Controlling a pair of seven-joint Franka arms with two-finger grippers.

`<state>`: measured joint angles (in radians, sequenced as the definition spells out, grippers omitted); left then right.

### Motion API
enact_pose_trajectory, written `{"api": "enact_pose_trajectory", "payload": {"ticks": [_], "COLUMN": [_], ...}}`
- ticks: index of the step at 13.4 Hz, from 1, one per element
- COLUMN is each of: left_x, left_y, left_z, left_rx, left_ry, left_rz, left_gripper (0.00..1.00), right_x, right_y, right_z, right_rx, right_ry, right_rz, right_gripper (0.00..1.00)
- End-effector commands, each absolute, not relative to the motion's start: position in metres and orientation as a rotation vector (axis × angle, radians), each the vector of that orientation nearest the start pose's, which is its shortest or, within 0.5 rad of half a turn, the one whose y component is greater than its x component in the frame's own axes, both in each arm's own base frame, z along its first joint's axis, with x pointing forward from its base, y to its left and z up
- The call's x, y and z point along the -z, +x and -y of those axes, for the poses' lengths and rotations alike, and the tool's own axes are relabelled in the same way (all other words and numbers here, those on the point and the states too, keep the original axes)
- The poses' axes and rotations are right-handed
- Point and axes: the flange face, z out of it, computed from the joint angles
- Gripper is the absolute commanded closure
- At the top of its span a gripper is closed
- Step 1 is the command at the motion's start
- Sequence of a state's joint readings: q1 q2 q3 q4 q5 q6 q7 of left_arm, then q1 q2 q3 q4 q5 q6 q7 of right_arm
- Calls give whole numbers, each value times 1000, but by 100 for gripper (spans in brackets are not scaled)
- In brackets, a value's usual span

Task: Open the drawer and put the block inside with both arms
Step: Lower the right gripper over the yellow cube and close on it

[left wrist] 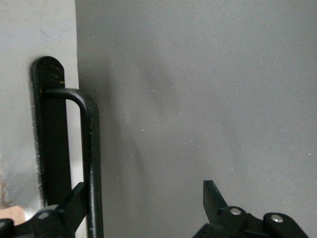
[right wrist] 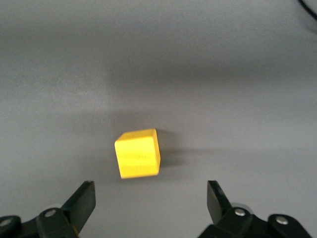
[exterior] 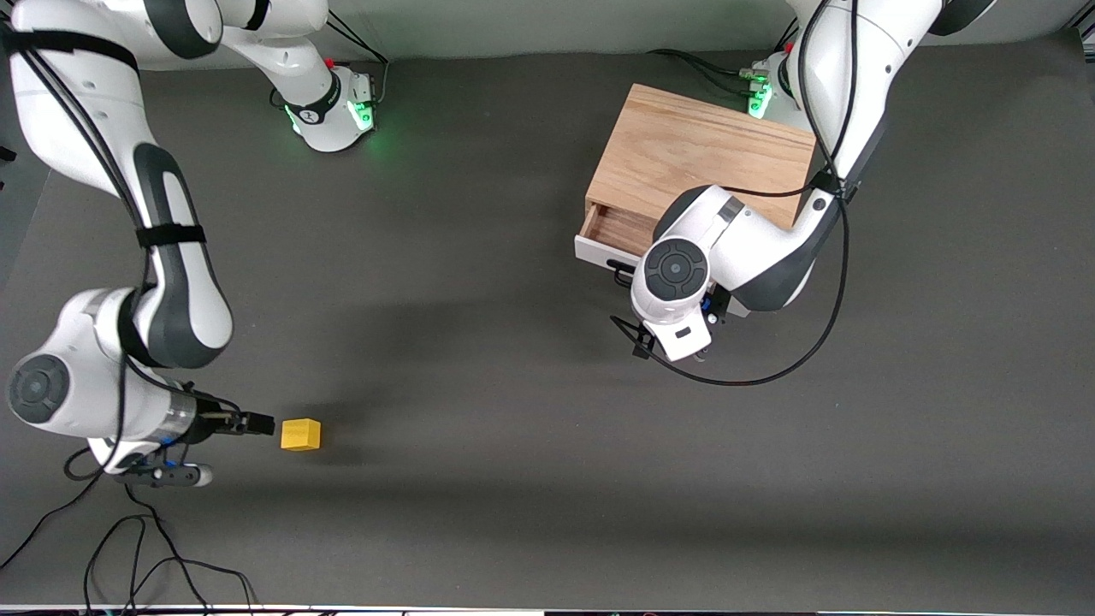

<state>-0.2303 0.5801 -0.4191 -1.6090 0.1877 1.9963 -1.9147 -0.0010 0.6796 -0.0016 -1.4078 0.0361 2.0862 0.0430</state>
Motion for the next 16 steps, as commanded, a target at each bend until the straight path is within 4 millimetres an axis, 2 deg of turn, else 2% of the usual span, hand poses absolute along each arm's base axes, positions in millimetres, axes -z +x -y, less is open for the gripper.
{"api": "enact_pose_trajectory", "payload": {"ticks": [1,2,4,9,11,16], "left_x": [-305,-306,-304,-310,-308,-313], "left_y": [604,608,611,618,618,621], "left_z": [381,381,381,385,385,389], "left_rx": [-67,-65,-67,14,23,37], "left_ry": [-2544,-2540,-2537,-2579,-2588,-2619], "left_rz": [1889,1908,1920,1962,1961,1983], "left_gripper": [0,0,0,0,0,0], "right_x": [-277,-265,-252,-221,-202,-185], "right_y": [742,741,743,744,743,735], "right_z": [-12,-19,-24,-29,-28,-39], "right_rx": [72,59,72,95,98,56], "right_ry": [-3093,-3085,-3078,-3071,-3071,-3069], "right_rz": [-65,-58,-53,-56,-59,-58], "right_gripper": [0,0,0,0,0,0]}}
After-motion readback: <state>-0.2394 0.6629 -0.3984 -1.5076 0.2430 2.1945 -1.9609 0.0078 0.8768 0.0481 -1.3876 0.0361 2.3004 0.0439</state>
